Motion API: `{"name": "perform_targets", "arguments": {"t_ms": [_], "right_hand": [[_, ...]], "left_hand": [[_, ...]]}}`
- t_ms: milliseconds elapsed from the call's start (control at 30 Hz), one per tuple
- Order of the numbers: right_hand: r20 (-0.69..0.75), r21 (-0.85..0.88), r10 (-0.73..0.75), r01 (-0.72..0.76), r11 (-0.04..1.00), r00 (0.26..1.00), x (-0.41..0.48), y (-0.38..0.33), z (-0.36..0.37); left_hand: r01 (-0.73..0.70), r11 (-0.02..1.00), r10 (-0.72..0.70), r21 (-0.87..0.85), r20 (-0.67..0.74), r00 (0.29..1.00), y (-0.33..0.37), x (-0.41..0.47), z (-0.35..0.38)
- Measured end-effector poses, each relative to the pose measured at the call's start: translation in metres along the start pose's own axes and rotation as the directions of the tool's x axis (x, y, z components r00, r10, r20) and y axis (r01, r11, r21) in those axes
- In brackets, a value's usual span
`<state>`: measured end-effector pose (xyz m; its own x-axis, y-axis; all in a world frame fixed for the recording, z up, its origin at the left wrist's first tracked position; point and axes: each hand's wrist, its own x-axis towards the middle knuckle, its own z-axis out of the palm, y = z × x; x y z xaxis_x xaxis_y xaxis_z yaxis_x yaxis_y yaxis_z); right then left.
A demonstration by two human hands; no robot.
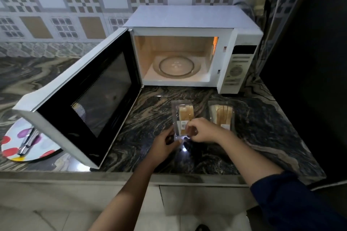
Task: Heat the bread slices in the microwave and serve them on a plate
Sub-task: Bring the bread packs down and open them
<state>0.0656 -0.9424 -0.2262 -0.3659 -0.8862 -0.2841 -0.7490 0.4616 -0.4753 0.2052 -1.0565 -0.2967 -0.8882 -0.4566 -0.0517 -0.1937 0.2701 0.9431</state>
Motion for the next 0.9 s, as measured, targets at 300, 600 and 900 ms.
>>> {"name": "perform_targets", "arguments": {"t_ms": [300, 600, 900], "right_hand": [[0.11, -0.088, 0.094, -0.084, 0.993, 0.989, 0.021, -0.017, 0.006], [0.165, -0.105, 0.133, -0.117, 0.988, 0.977, 0.026, -0.016, -0.003], [0.255, -0.124, 0.13, -0.101, 0.987, 0.958, 0.028, -0.019, -0.01]], "left_hand": [[0.1, 0.994, -0.104, -0.045, -0.1, 0.99, -0.008, 0.002, -0.005], [0.131, 0.986, -0.141, -0.107, -0.094, 0.985, -0.006, 0.0, 0.003], [0.135, 0.972, -0.155, -0.19, -0.095, 0.983, -0.006, -0.009, 0.001]]}}
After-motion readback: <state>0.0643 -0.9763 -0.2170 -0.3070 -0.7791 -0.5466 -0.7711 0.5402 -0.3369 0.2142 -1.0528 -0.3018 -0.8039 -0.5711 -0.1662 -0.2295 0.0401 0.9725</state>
